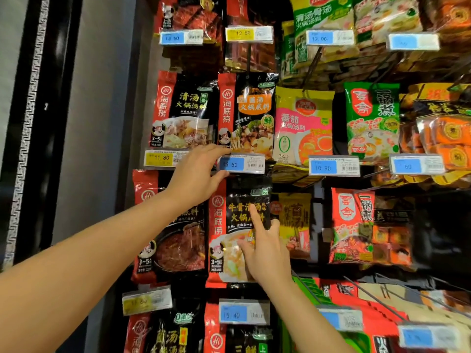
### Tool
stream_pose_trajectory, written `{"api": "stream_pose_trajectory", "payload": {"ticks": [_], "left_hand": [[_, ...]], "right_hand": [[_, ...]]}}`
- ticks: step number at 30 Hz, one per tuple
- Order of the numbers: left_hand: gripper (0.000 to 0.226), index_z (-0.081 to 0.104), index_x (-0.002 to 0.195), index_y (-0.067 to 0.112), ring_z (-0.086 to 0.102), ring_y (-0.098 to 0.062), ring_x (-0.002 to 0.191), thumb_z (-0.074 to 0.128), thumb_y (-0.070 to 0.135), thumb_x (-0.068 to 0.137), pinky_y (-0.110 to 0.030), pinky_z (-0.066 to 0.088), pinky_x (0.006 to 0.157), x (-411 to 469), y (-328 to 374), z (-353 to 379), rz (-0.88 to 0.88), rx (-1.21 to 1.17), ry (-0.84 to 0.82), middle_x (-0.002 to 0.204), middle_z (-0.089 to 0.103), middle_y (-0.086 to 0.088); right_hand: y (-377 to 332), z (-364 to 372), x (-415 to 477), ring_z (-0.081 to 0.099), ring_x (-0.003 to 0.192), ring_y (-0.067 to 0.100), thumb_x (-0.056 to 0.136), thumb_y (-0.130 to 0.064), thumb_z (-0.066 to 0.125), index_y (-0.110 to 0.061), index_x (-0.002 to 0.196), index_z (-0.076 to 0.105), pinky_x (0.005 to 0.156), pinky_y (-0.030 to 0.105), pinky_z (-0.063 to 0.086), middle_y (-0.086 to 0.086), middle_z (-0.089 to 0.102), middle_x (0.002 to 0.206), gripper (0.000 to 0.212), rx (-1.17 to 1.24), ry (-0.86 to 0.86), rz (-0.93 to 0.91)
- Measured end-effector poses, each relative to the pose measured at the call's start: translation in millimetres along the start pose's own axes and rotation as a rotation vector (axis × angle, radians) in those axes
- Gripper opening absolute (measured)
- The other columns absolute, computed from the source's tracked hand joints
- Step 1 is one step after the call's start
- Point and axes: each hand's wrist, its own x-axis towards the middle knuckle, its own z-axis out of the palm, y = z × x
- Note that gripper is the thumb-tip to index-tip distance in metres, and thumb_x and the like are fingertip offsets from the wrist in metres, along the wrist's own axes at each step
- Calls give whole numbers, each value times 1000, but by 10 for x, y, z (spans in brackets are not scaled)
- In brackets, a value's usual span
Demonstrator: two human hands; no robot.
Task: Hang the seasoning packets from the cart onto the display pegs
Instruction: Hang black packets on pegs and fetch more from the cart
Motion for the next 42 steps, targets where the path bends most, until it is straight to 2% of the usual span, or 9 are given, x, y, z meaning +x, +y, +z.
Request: {"api": "stream_pose_trajectory", "payload": {"ticks": [6,14,19,24,27,29,31,38,42], "left_hand": [[60,47,150,20,41,-24,139,70,27,95,-47,38,114,-63,53,29,-44,-10,-19,151,49,-2],[26,64,116,18,52,-18,124,71,21,91,-38,46,100,-1155,931,487,-6,-357,42,131,52,1],[16,63,108,20,60,-18,106,65,24,93,-39,50,86,-1878,1871,1152,60,-613,-202,113,57,6],[17,68,103,26,64,-12,93,60,28,88,-23,46,82,-2734,3043,1831,-22,-868,-528,99,67,11],[16,68,100,28,68,-25,81,62,18,89,-16,46,68,-3295,3853,2176,-78,-964,-818,80,62,12],[16,64,99,29,67,-23,77,64,16,89,-22,48,67,-3612,4357,2363,-27,-928,-924,77,65,7],[7,62,95,25,66,-28,83,64,22,89,-36,49,68,-3892,4859,2443,46,-897,-1097,84,70,1],[38,64,123,29,65,-30,113,61,38,87,-40,51,93,-4973,6068,2849,-66,-739,-1640,118,70,-5],[67,40,153,15,47,-37,138,67,34,95,-37,42,108,-5489,6342,3087,-301,-644,-1760,149,51,-15]], "right_hand": [[43,87,123,62,92,30,99,-21,62,-43,162,-4,71,38,55,17,29,149,94,-2,-62,51],[687,-449,-931,57,94,2,99,-18,64,-32,137,59,84,36,54,-13,48,120,41,300,164,-43],[1524,-772,-1936,62,91,5,95,-12,68,-25,115,71,81,26,50,-14,57,107,24,296,195,81],[2457,-1114,-3178,64,89,8,89,-25,61,-24,108,72,78,27,51,-10,64,106,22,204,145,401],[2975,-1317,-3984,63,92,12,87,-22,62,-18,102,73,83,26,49,-7,66,104,19,137,123,604],[3334,-1435,-4456,62,91,13,87,-12,67,-14,99,74,84,17,45,-2,68,100,14,90,101,732],[3740,-1537,-4927,64,91,14,88,-3,70,-17,98,75,85,13,45,1,72,100,18,69,83,889],[5088,-1560,-6291,63,89,22,81,-22,69,-28,77,59,90,46,53,0,67,90,12,148,-147,1485],[5367,-1343,-6590,57,72,20,93,-4,67,-25,84,58,70,34,50,7,62,83,24,330,-278,1686]]}}
